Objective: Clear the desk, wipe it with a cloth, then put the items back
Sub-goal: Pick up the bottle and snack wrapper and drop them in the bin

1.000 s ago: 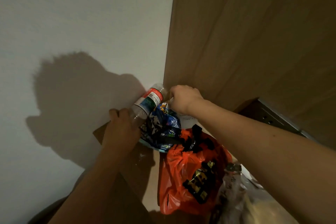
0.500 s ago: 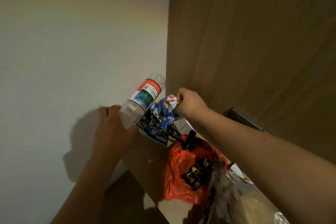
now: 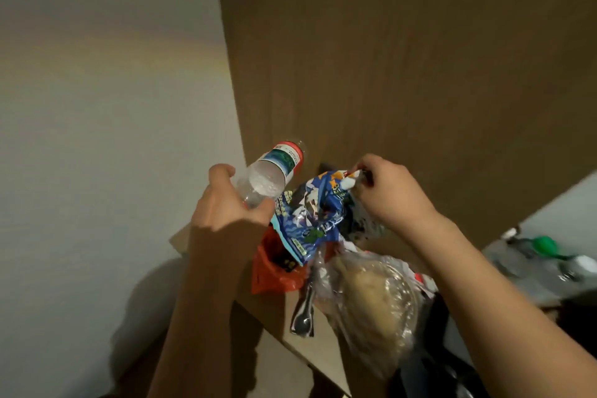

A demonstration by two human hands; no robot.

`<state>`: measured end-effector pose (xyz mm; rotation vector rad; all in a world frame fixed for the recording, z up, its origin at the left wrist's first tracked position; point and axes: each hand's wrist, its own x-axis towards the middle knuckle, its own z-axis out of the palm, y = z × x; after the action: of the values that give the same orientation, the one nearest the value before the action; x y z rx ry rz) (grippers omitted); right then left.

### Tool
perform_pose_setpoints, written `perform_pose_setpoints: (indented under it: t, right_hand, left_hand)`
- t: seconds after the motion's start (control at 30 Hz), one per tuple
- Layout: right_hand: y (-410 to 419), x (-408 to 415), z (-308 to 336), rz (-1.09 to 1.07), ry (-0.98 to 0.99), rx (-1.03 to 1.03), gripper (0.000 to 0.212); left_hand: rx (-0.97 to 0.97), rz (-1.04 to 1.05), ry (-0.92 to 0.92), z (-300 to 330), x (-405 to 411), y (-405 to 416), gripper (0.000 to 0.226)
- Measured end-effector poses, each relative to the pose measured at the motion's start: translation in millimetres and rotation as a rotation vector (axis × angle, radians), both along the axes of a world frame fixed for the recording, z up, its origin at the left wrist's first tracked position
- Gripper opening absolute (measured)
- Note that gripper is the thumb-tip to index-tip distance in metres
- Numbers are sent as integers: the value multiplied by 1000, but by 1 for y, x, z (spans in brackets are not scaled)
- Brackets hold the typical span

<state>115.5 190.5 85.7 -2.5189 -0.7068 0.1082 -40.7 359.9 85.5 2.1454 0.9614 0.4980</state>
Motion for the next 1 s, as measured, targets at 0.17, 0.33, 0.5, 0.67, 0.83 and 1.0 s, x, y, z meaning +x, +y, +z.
perform_pose_setpoints:
  t: [0.17,0.33,0.5,0.67,0.83,1.0]
  right_hand:
    - [-100,-38,13,-137,20,18,19]
    - [-194,-80,20,-244,-15,19,16]
    - [-311,-141,24,-396,-3,25,29]
    - [-444,-221,23,-613,7,64,30]
    - [-563,-313,18,-849,-8,121,28]
    - [-647,-393,14,-1092,-7,170,27]
  left_hand:
    - [198,-225,23,58,-2,-67,45]
    - [207,-432,-35,83,-5,-157,33]
    - [250,-672,-92,94,-26,-273,24]
    - [304,-928,-70,105,-57,-410,19]
    - [347,-1104,-95,101,-102,-538,17]
    - [380,-1306,-130,96,-146,-640,29]
